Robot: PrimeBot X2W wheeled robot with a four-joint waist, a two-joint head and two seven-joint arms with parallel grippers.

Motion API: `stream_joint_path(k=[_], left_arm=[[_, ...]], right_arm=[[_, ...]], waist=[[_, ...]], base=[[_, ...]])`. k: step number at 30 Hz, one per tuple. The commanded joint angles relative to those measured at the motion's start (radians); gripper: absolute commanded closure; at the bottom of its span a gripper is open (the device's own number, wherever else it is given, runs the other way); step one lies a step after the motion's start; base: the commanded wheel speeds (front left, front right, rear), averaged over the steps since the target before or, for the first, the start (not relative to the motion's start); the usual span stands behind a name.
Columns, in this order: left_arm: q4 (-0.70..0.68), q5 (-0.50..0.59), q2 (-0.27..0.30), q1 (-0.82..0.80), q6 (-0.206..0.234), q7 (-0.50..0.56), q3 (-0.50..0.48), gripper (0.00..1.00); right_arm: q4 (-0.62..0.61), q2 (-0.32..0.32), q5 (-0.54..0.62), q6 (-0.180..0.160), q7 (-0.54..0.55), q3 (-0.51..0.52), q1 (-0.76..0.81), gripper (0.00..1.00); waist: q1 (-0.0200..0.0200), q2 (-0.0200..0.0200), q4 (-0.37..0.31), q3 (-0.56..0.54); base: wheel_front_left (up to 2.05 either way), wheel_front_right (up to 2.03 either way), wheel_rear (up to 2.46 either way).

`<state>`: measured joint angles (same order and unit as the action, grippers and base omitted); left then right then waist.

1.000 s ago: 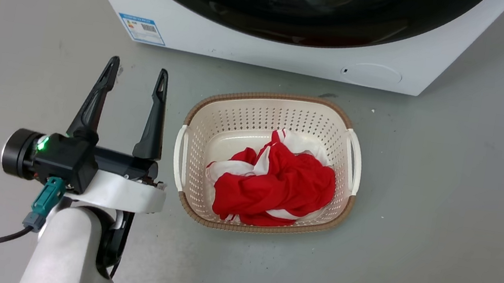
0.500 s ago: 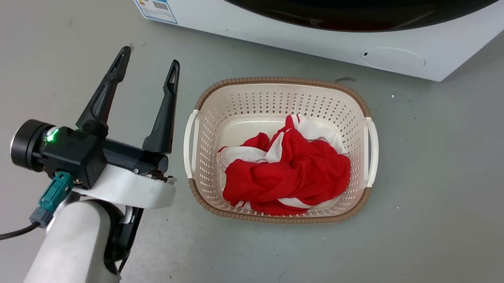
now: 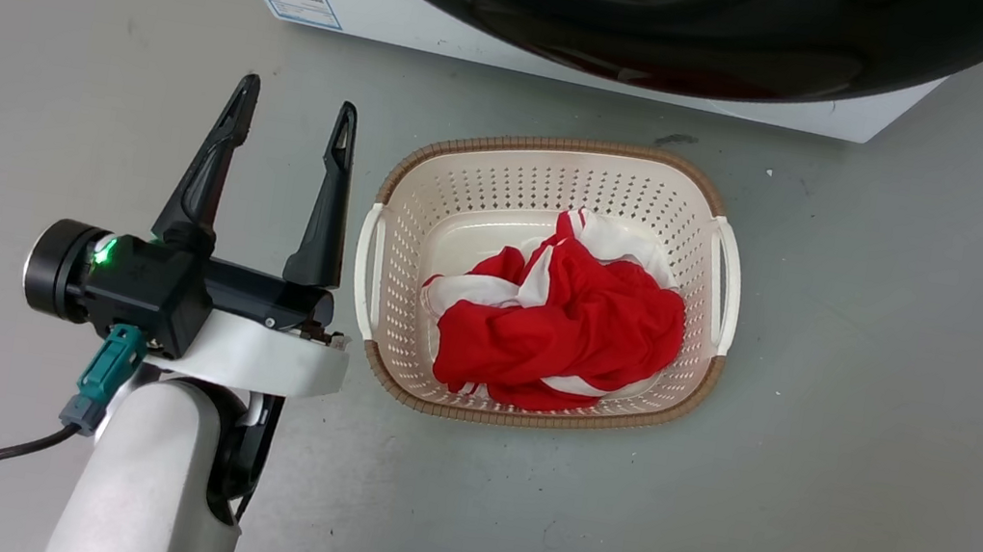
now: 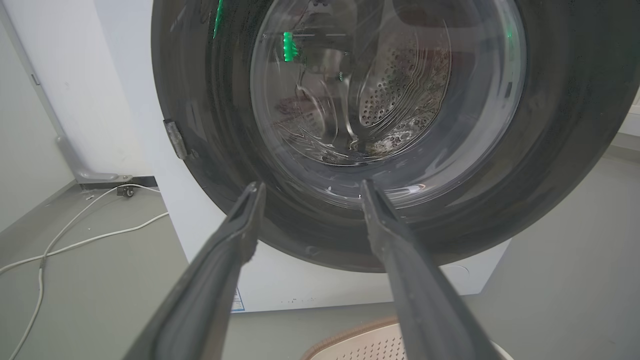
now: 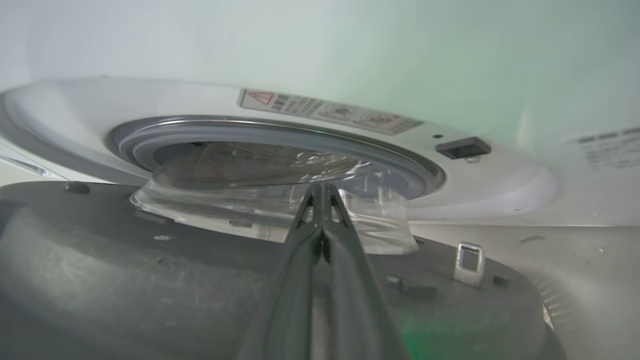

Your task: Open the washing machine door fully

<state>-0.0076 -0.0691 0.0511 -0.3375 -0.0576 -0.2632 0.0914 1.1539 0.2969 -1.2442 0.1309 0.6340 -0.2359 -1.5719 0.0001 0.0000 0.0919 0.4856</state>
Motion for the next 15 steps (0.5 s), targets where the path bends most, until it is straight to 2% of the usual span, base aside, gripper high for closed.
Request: stream_joint_path(k=[1, 7, 15], left_arm=[[0.002, -0.003, -0.001, -0.018, 0.003, -0.002, 0.001, 0.0], [0.011, -0.002, -0.001, -0.014, 0.004, -0.002, 0.004, 0.0], [0.036, 0.006, -0.001, 0.029, -0.003, -0.002, 0.003, 0.0]], right_arm=[[-0.008, -0.009, -0.008, 0.0, 0.017, -0.001, 0.029, 1.0], [-0.072, -0.012, -0.057, 0.0, 0.142, 0.009, 0.102, 1.0], [-0.166, -0.025, -0.109, 0.0, 0.243, 0.017, 0.246, 1.0]], waist=[[-0.0001, 0.0, -0.002, -0.003], [-0.0001, 0.0, -0.013, -0.034], [-0.0001, 0.0, -0.027, -0.129]], base=[[0.0, 0.0, 0.0], [0.0, 0.0, 0.0], [0.0, 0.0, 0.0]])
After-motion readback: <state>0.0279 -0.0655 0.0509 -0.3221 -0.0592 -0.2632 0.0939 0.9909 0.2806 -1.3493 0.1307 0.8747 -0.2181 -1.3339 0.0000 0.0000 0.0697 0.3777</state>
